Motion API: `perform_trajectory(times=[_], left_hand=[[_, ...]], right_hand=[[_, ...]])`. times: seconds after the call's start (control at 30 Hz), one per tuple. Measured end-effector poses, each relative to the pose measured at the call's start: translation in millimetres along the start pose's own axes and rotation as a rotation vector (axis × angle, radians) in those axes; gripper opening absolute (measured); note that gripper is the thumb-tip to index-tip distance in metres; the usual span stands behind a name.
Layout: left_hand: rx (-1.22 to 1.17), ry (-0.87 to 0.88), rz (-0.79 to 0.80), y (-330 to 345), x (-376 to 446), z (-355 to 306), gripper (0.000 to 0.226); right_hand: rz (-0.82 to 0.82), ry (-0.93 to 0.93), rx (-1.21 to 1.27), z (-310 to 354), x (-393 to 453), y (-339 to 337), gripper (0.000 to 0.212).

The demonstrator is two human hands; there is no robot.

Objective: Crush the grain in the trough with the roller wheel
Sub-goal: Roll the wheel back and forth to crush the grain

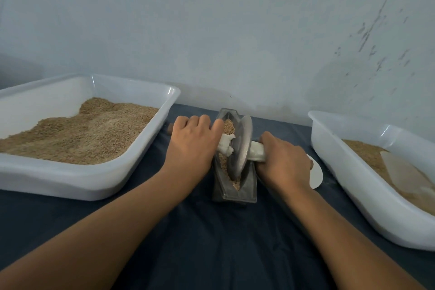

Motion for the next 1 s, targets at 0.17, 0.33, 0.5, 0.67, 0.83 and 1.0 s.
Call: perform_trajectory(times=[0.17,0.33,0.5,0.67,0.83,1.0], left_hand=[[-0.006,-0.009,-0.013,0.6,2.6,1.5,0.044],[0.000,-0.014,-0.029,6.7,7.1,2.9,0.041],[-0.023,-0.021,-0.001,19.5,15.5,6.5,0.036],[-0.004,-0.006,0.023,31.0,30.2,10.3,0.040],[-0.014,0.035,0.105,47.4,48.3,13.0,0.042],[-0.008,0.009,0.031,51.0,53.0,16.6,0.032]], right_hand=[[-0.001,0.016,-0.025,-0.8,3.6,4.2,0.022],[0.049,0.035,-0.028,-4.1,10.6,15.3,0.018],[0.127,0.013,-0.035,-7.5,25.9,29.1,0.014],[0.246,-0.021,-0.017,-10.4,43.3,43.5,0.013],[0.459,-0.054,0.040,-11.5,63.5,61.1,0.009],[0.629,-0.088,0.075,-7.9,78.2,73.1,0.014]])
Point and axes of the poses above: each hand's wrist, its own x-axis towards the middle knuckle, its own y-axis out of the palm, z = x × y, the point moved 8 cm from there along x, towards the middle knuckle, and after that the axes turned 2 degrees about x, right-handed, at the moved point
